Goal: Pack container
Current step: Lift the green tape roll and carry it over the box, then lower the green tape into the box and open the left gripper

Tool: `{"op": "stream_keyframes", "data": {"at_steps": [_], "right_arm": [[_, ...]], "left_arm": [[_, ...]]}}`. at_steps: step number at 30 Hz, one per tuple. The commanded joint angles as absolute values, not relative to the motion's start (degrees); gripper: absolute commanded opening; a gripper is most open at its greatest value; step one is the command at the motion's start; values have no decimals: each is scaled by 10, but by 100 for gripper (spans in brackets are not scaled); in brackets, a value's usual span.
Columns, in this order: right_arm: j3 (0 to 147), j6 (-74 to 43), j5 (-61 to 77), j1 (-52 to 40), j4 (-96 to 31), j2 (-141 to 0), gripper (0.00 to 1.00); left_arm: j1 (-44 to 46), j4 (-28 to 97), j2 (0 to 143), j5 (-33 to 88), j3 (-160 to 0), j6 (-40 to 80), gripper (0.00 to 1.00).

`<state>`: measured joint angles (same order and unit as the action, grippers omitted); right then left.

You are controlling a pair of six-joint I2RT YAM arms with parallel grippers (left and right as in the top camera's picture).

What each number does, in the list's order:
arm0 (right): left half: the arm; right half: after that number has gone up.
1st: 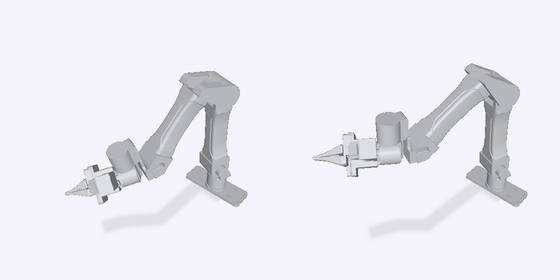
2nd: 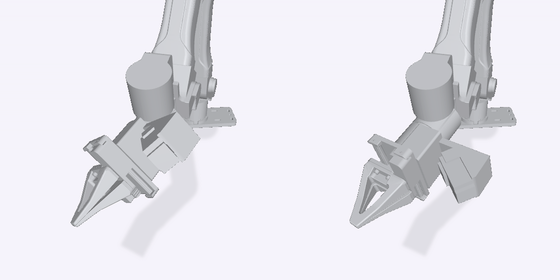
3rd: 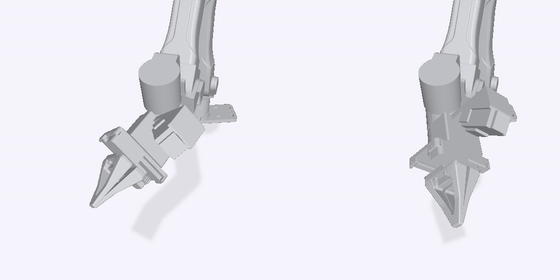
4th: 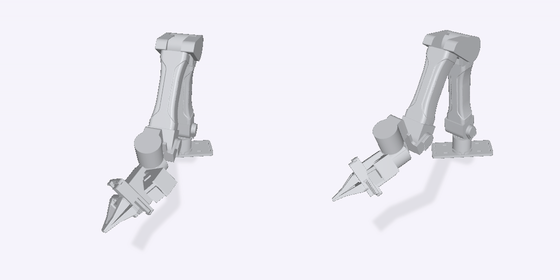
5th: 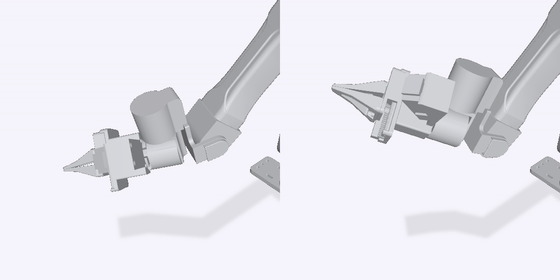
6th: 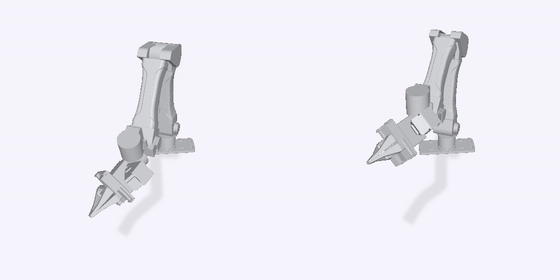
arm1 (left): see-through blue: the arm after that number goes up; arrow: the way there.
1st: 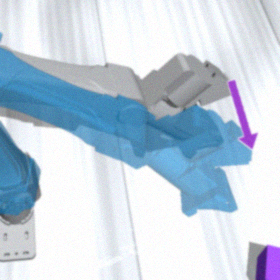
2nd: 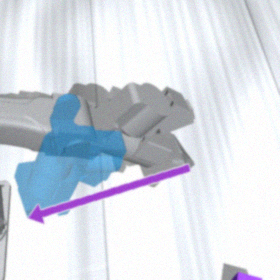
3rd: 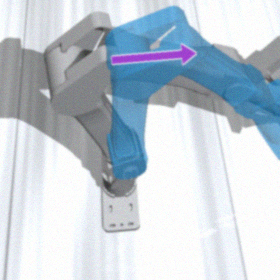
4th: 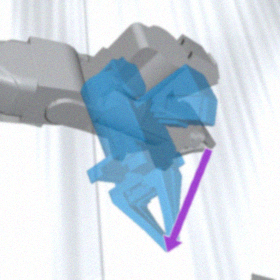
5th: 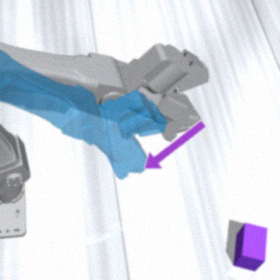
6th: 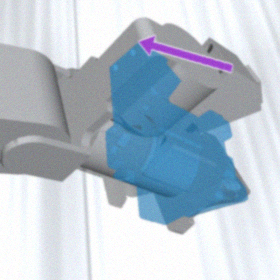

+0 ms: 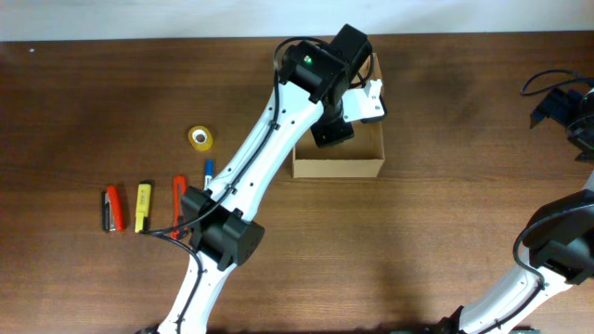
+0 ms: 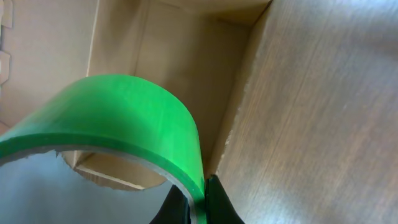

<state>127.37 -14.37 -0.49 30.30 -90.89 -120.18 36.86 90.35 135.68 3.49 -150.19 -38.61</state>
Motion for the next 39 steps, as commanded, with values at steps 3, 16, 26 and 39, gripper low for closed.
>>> {"op": "stream_keyframes", "data": {"at_steps": [3,16,26,39], "right_arm": [[1270,-140,9,304,-910,-1195,99],[1270,-140,9,304,-907,-1195,99],[1270,-140,9,304,-905,-1195,99],[1270,-139,9,304,-906,-1195,99]], "left_arm": [[369,879,1392,16,-1498,-396,1],[370,870,1430,17,-1498,-391,1],[370,882,1432,23,-1479,-384,1],[366,873,1436,27,-1444,-382,1]]}}
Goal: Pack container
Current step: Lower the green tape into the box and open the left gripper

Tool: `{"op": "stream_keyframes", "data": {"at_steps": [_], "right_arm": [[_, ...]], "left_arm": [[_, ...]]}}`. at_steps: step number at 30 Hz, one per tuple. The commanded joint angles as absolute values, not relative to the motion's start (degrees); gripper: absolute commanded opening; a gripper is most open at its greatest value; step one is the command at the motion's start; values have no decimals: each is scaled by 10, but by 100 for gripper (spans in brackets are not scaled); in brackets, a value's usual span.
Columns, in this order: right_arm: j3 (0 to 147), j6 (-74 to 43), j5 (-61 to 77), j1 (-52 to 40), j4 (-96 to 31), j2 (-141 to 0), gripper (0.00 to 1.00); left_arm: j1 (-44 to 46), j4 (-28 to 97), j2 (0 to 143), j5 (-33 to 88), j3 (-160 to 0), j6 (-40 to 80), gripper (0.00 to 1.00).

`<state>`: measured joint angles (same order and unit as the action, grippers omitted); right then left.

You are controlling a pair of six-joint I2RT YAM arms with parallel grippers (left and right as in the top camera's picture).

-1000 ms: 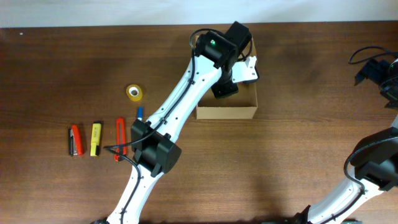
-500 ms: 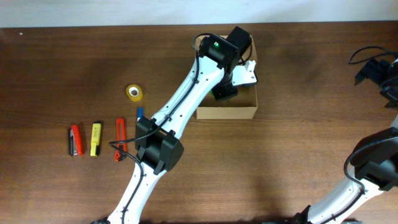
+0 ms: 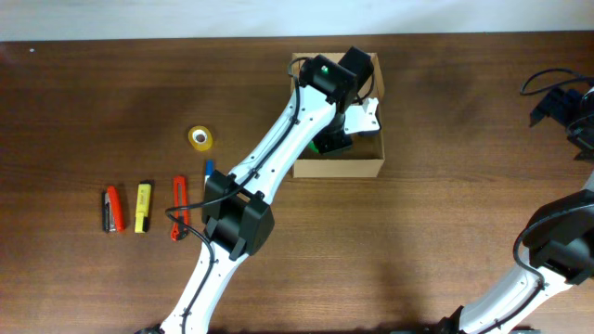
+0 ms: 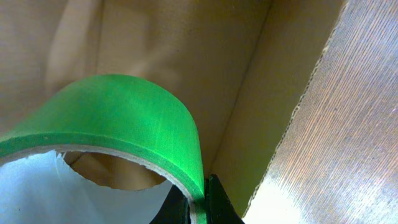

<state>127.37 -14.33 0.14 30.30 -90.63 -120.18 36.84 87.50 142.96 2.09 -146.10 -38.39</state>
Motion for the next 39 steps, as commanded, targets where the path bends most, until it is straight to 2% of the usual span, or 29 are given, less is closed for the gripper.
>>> {"op": "stream_keyframes", "data": {"at_steps": [1,11,17,32,37,39], "right_arm": [[1270,-140,9,304,-906,-1195,99],[1270,-140,9,304,-906,-1195,99],[1270,-140,9,304,-906,-1195,99],[1270,-139,9,304,-907,-1195,99],[1270,-139,9,304,-913,-1195,99],[1270,-139,9,304,-913,-1195,99]], "left_arm": [[365,873,1436,27,-1437,-382,1],[362,851,1436,25,-1401,-382,1],[356,832,1436,12,-1401,-382,9],[343,822,1445,12,-1401,-382,8],[343,823,1463,12,-1401,-382,9],[343,823,1467,12,-1401,-382,13]]}}
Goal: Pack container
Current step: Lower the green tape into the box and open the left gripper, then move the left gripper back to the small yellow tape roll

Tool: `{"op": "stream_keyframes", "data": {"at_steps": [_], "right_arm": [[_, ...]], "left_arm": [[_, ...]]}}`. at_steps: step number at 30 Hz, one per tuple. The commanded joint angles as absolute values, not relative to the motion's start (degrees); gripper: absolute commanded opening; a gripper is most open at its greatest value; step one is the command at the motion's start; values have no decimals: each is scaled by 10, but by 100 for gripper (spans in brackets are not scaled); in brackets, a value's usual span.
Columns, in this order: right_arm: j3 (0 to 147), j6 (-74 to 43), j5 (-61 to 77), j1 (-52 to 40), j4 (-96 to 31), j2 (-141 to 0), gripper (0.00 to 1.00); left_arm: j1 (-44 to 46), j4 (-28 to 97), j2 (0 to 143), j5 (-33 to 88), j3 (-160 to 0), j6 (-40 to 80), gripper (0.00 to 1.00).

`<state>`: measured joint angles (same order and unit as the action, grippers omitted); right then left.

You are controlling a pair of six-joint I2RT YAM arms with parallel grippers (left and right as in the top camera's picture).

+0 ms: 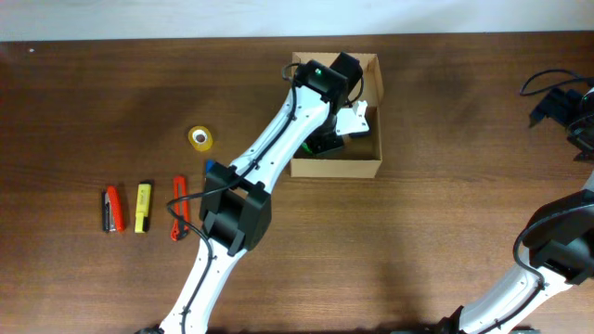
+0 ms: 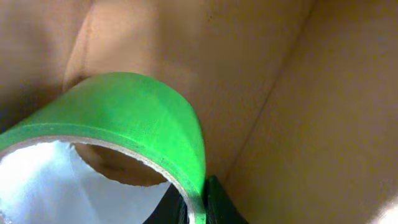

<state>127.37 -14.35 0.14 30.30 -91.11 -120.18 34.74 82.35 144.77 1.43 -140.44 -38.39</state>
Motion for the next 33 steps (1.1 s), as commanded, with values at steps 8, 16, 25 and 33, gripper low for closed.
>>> {"op": "stream_keyframes", "data": {"at_steps": [8,16,25,33], "right_arm": [[1270,-139,9,304,-912,-1195,99],[1270,-139,9,304,-911,-1195,99],[1270,-140,9,304,-906,-1195,99],[1270,-140,9,304,-905,-1195,99]], "left_arm": [[343,820,1467,10,-1401,-375,24],[343,820,1467,5,-1402,-366,30],[343,824,1465,0,-1427,-342,47],[343,829,1442,0,-1439,-340,2]]}}
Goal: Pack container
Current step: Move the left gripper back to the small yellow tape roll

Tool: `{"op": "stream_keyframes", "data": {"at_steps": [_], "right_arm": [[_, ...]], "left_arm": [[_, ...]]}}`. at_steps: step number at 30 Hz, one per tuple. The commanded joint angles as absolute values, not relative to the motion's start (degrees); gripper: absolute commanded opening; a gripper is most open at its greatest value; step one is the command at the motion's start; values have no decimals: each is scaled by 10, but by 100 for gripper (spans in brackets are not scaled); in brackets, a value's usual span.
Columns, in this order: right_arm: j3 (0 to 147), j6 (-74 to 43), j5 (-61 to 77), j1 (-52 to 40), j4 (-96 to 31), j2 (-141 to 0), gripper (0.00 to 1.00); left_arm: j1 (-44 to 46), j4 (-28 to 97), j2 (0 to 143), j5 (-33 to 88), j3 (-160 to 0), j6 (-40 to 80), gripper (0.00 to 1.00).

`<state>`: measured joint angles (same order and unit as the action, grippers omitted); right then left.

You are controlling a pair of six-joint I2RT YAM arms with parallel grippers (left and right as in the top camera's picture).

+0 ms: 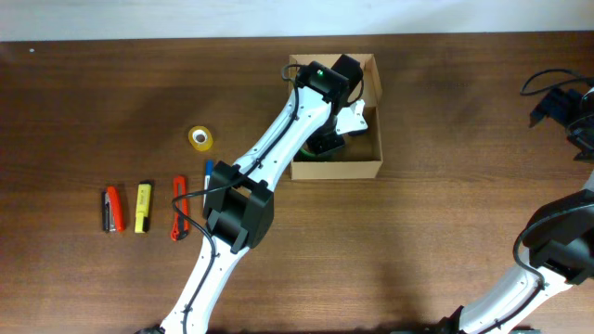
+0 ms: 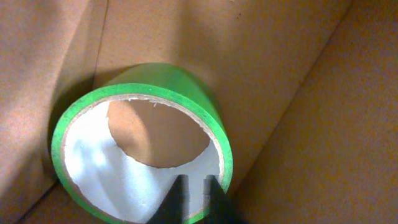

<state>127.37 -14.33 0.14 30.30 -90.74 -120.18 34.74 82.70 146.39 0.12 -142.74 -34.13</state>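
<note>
A green tape roll (image 2: 168,78) lies flat on the floor of the open cardboard box (image 1: 367,169), close to its left wall, its white-lined core facing up. My left gripper (image 2: 196,196) hangs just above the roll's near rim, its two dark fingers a little apart and holding nothing. Seen from overhead, the left arm reaches down into the box and hides most of the roll. My right gripper (image 1: 561,104) sits far off at the table's right edge, and its jaws are too small to read.
Left of the box lie a small yellow tape roll (image 1: 201,138), a blue marker (image 1: 208,172), an orange cutter (image 1: 179,206), a yellow highlighter (image 1: 143,205) and a red stapler (image 1: 112,209). The box walls stand close around the left wrist.
The left gripper has let go of the green tape roll. The roll now lies on the box floor, a little below the fingers. The right arm has not moved.
My left gripper held the green roll by its wall above the box's right side. It then had the roll lower inside the box, then deep near the floor. Now the roll rests in the box, free of the fingers.
</note>
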Motion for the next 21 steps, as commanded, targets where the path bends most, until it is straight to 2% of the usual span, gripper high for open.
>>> {"op": "stream_keyframes", "data": {"at_steps": [1,11,16,21], "right_arm": [[1270,-140,9,304,-906,-1195,99],[1270,-140,9,304,-904,-1195,99],[1270,-140,9,304,-904,-1195,99],[1270,-140,9,304,-904,-1195,99]], "left_arm": [[343,830,1435,0,-1439,-340,2],[326,846,1312,-59,-1439,-291,1],[247,824,1220,-100,-1433,-213,6],[120,784,1122,-103,-1354,-170,12]]}}
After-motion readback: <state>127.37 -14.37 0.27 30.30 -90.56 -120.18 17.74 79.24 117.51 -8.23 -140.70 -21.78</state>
